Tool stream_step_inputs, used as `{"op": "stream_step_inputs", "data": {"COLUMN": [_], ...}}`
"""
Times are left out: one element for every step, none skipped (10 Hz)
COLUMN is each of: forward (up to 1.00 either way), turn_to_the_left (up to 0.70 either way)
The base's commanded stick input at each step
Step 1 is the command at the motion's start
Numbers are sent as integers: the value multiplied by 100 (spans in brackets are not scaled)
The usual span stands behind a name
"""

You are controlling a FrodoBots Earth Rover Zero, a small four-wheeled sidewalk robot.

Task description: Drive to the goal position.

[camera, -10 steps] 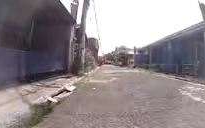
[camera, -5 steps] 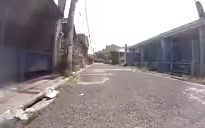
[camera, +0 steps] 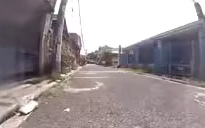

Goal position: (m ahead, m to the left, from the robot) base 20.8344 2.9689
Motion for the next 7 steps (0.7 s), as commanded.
{"op": "stream_step_inputs", "data": {"forward": [100, 100, 100, 100, 100, 100, 100], "turn_to_the_left": [27, 22, 0, 0, 0, 13, 27]}}
